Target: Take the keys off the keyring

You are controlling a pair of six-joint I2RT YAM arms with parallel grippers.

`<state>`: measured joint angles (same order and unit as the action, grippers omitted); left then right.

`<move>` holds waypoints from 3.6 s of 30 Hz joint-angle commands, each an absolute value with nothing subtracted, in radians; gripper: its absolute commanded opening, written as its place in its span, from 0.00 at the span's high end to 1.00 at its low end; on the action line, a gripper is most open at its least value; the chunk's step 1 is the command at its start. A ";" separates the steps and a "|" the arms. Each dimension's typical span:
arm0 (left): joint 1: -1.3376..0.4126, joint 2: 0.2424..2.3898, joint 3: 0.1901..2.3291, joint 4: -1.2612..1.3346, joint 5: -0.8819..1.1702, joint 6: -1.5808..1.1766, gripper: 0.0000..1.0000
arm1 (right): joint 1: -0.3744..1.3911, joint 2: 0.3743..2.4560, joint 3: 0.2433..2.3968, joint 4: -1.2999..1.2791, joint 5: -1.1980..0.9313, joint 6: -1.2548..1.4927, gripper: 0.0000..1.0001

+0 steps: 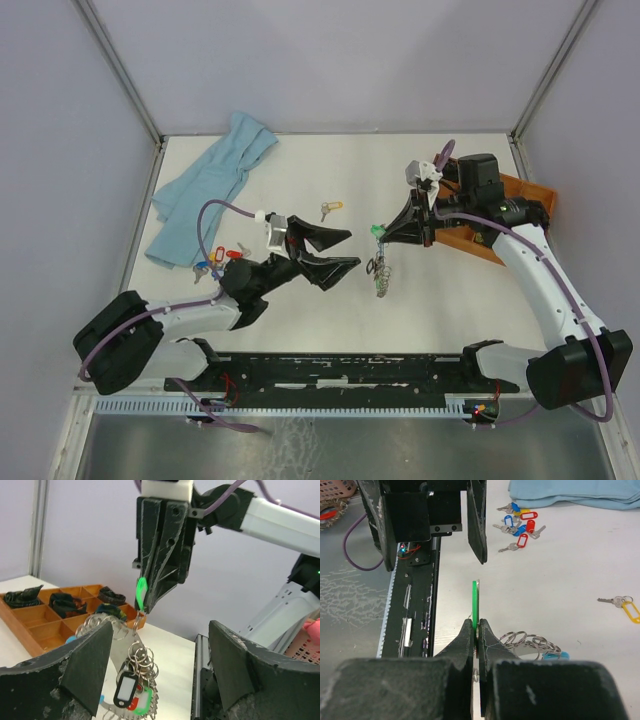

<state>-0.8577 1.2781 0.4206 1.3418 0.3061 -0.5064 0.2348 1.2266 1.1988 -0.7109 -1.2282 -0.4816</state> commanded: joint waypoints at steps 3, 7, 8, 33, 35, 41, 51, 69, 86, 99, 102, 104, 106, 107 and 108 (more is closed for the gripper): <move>-0.854 1.238 0.449 1.414 0.408 -0.497 0.15 | 0.236 1.184 1.190 -0.740 -1.366 -0.575 0.99; -0.854 1.288 0.481 1.460 0.418 -0.558 0.13 | 0.240 1.178 1.178 -0.733 -1.388 -0.577 0.99; -0.854 1.301 0.490 1.474 0.416 -0.575 0.13 | 0.242 1.179 1.177 -0.732 -1.394 -0.576 0.99; -0.932 1.527 0.598 1.642 0.285 -0.528 0.70 | 0.297 1.206 1.157 -0.673 -1.399 -0.524 0.99; -0.932 1.525 0.599 1.643 0.284 -0.528 0.73 | 0.299 1.207 1.154 -0.670 -1.399 -0.521 0.99; -0.932 1.518 0.601 1.644 0.290 -0.530 0.71 | 0.300 1.210 1.153 -0.664 -1.399 -0.515 0.99; -0.931 1.495 0.598 1.650 0.281 -0.522 0.65 | 0.301 1.213 1.151 -0.657 -1.398 -0.508 0.99; -0.933 1.504 0.605 1.650 0.302 -0.528 0.97 | 0.300 1.211 1.149 -0.652 -1.400 -0.501 0.99; -0.930 1.385 0.559 1.520 0.249 -0.462 0.97 | 0.301 1.208 1.139 -0.608 -1.356 -0.440 0.63; -0.908 1.325 0.533 1.426 0.282 -0.482 0.97 | 0.295 1.188 1.145 -0.669 -1.363 -0.507 0.45; -0.909 1.312 0.526 1.417 0.293 -0.483 0.97 | 0.296 1.198 1.139 -0.707 -1.367 -0.568 0.44; -0.907 1.299 0.521 1.412 0.298 -0.482 0.97 | 0.296 1.204 1.139 -0.739 -1.361 -0.617 0.43; -0.908 1.289 0.519 1.406 0.306 -0.481 0.97 | 0.296 1.208 1.138 -0.777 -1.355 -0.672 0.43; -0.908 1.284 0.518 1.403 0.308 -0.481 0.97 | 0.295 1.210 1.138 -0.797 -1.352 -0.714 0.43; -0.907 1.281 0.516 1.401 0.310 -0.482 0.97 | 0.296 1.212 1.134 -0.808 -1.352 -0.740 0.43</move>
<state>-0.9108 1.3346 0.5152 1.3499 0.2909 -0.5064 0.2966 1.2121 1.1400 -0.7372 -1.3407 -0.5892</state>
